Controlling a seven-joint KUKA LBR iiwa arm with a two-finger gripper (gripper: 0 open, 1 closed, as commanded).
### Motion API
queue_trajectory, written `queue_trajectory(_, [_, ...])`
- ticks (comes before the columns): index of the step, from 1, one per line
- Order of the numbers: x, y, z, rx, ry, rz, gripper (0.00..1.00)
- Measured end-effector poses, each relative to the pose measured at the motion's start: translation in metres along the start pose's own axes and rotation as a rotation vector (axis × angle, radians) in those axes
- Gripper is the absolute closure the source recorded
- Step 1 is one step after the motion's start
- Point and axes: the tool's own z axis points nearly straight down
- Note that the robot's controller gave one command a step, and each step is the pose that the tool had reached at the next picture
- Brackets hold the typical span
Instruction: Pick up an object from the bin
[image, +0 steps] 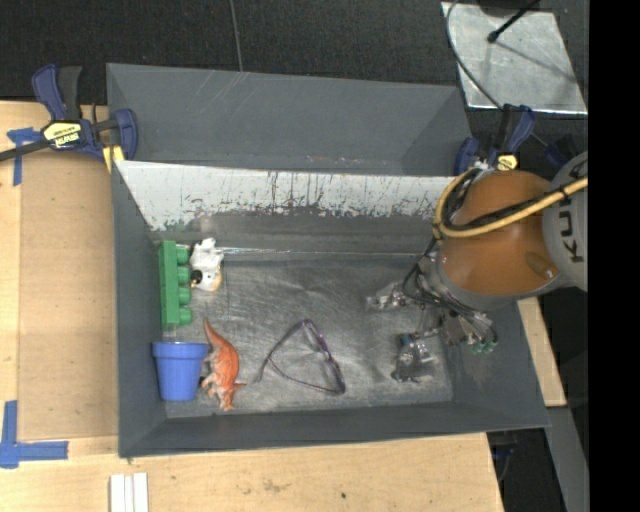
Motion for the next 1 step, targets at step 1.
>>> queue_trajectory(1, [0.0056,-0.0016,0.0378,-0.003,0.008,-0.196,0.00])
